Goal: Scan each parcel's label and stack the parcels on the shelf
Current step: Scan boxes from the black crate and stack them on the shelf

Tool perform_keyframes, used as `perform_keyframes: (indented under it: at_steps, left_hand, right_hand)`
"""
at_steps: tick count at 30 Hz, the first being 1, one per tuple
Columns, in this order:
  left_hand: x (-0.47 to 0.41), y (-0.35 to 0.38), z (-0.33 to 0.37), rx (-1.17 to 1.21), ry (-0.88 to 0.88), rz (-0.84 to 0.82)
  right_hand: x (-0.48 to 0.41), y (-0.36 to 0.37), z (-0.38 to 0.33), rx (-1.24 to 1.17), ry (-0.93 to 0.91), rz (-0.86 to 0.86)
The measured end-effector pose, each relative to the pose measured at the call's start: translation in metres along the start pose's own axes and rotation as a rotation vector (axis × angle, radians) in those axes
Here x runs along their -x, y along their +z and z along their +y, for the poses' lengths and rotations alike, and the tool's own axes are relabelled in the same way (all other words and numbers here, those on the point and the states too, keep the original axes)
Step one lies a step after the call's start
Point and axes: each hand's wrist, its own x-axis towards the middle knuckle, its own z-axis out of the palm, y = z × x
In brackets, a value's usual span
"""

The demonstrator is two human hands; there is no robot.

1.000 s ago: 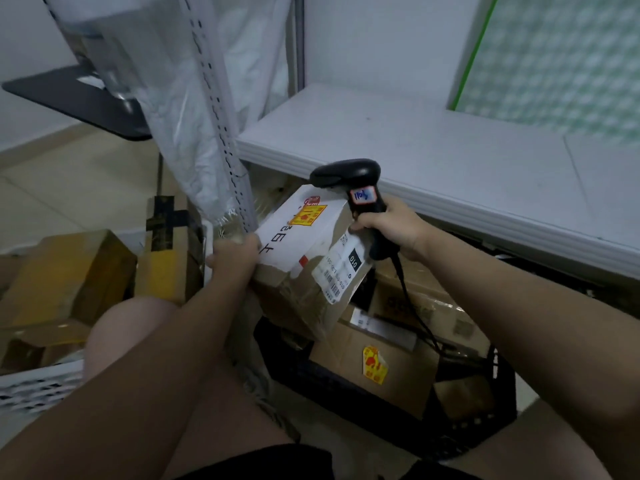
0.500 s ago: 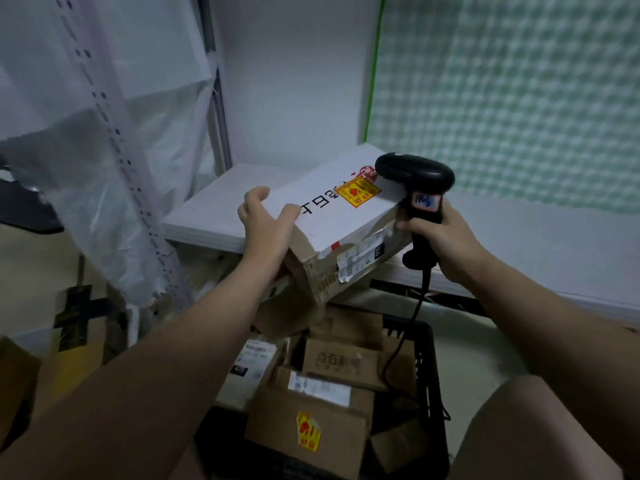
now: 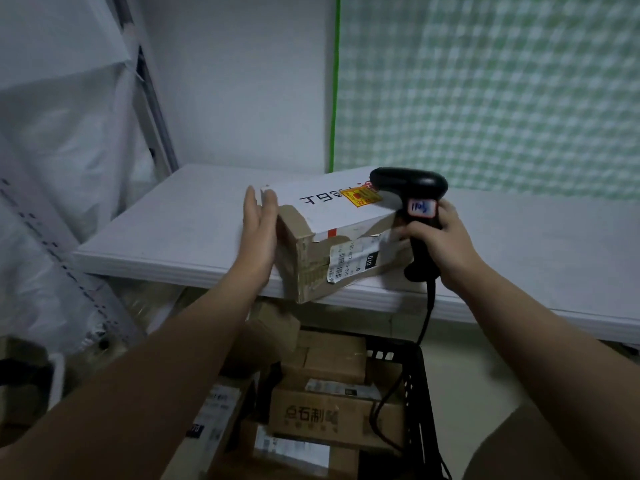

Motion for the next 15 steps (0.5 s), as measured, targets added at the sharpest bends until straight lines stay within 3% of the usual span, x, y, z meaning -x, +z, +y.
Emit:
perform_keyframes:
  at_steps: [5, 7, 10, 15]
  left_hand:
    - [0.042, -0.012, -0.033, -0.176, 0.040, -0.273]
    - [0.043, -0.014, -0.031, -0.135, 0.052, -0.324]
    - [0.032, -0.017, -0.007, -0.279, 0.145, -0.276]
    - [-0.007, -0.018, 0.064, -0.623, 0.562, -0.126]
  right_hand:
    - [0.000, -0.005, -0.005, -0.012, -0.025, -0.126]
    - [0.003, -0.004, -0.003, 0.016, -0.043, -0.112]
    - [0.004, -0.005, -0.006, -0.044, -0.006, -0.093]
    - [0.005, 0.011, -0.002, -0.250, 0.185, -0.114]
